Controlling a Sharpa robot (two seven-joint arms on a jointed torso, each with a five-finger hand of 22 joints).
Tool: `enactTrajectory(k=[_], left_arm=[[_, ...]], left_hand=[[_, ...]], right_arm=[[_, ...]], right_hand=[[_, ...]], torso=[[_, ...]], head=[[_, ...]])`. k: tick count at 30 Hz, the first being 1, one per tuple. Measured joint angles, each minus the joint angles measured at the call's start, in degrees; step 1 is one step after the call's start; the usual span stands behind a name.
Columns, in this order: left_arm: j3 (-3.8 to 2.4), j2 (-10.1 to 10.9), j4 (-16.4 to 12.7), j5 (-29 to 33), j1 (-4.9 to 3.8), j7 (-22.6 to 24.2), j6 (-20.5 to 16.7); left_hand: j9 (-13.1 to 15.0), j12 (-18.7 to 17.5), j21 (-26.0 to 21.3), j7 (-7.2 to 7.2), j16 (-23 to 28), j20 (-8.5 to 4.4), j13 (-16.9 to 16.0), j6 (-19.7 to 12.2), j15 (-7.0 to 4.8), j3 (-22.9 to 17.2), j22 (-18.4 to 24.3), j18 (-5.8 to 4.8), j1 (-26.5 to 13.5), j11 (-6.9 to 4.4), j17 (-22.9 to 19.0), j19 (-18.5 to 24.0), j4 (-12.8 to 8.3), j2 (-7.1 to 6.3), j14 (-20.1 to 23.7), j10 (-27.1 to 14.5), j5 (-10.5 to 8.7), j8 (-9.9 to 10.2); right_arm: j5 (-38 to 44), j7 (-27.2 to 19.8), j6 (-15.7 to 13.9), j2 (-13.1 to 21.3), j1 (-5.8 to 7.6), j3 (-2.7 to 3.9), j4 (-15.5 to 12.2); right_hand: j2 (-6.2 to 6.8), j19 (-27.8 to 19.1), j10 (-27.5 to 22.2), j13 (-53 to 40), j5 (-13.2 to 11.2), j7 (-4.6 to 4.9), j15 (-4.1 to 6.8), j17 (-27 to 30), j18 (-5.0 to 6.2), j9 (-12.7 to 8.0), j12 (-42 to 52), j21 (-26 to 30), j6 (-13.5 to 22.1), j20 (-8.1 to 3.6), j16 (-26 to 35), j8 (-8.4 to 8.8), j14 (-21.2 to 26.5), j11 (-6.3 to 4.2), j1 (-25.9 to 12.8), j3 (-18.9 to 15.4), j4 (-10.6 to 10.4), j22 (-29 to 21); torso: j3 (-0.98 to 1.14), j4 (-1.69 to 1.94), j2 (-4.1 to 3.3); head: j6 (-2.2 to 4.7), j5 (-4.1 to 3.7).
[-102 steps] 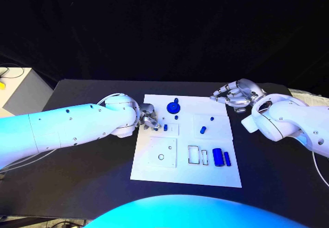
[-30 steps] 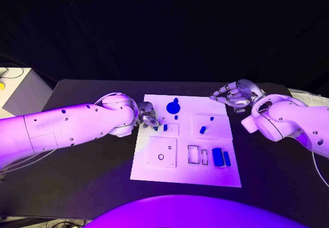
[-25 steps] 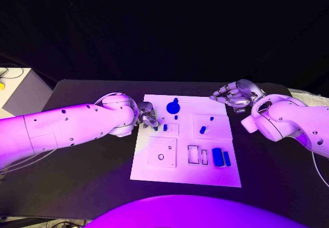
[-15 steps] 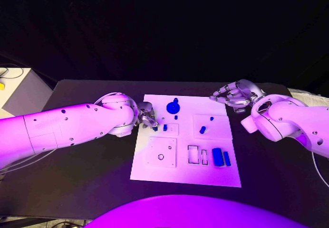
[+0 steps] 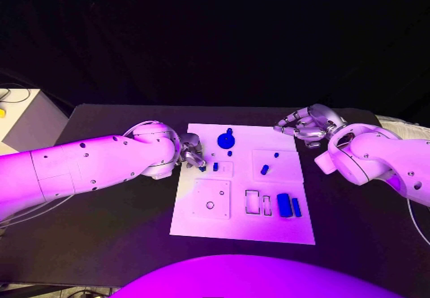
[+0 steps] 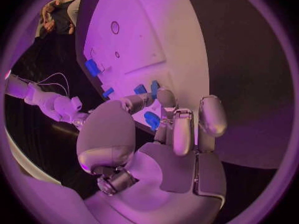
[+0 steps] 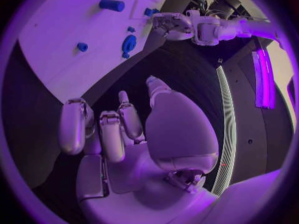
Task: Assemble the parts on the task board
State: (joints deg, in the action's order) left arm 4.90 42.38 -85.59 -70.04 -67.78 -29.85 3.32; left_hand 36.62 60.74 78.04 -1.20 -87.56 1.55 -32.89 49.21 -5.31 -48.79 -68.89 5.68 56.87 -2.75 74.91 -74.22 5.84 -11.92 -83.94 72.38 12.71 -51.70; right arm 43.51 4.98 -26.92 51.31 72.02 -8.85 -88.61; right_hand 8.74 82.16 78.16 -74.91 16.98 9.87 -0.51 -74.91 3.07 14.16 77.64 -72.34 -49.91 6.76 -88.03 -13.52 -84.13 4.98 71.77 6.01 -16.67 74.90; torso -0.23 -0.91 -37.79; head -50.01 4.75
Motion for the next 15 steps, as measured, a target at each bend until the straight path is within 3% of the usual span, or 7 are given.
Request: enactTrajectory(k=[15], left_arm=[[0.04,0.58,-1.02,4.10,0.05,0.19,-2.57]], left_hand=[[0.08,-0.62,0.00,-0.31,0.00,0.00,0.54,-0.32,0.00,0.00,-0.31,0.00,2.26,0.05,0.00,0.00,0.00,0.17,0.00,0.03,0.34,-0.16]], right_arm=[[0.00,0.00,-0.01,-0.02,-0.07,0.00,0.05]], right_hand=[[-0.31,0.00,0.00,0.00,0.22,0.00,0.00,0.00,0.00,0.00,0.00,0.00,0.00,0.00,0.00,-0.22,0.00,0.00,-0.31,-0.16,-0.16,0.04]], torso=[[-0.02,0.00,-0.01]], head=[[0.00,-0.01]])
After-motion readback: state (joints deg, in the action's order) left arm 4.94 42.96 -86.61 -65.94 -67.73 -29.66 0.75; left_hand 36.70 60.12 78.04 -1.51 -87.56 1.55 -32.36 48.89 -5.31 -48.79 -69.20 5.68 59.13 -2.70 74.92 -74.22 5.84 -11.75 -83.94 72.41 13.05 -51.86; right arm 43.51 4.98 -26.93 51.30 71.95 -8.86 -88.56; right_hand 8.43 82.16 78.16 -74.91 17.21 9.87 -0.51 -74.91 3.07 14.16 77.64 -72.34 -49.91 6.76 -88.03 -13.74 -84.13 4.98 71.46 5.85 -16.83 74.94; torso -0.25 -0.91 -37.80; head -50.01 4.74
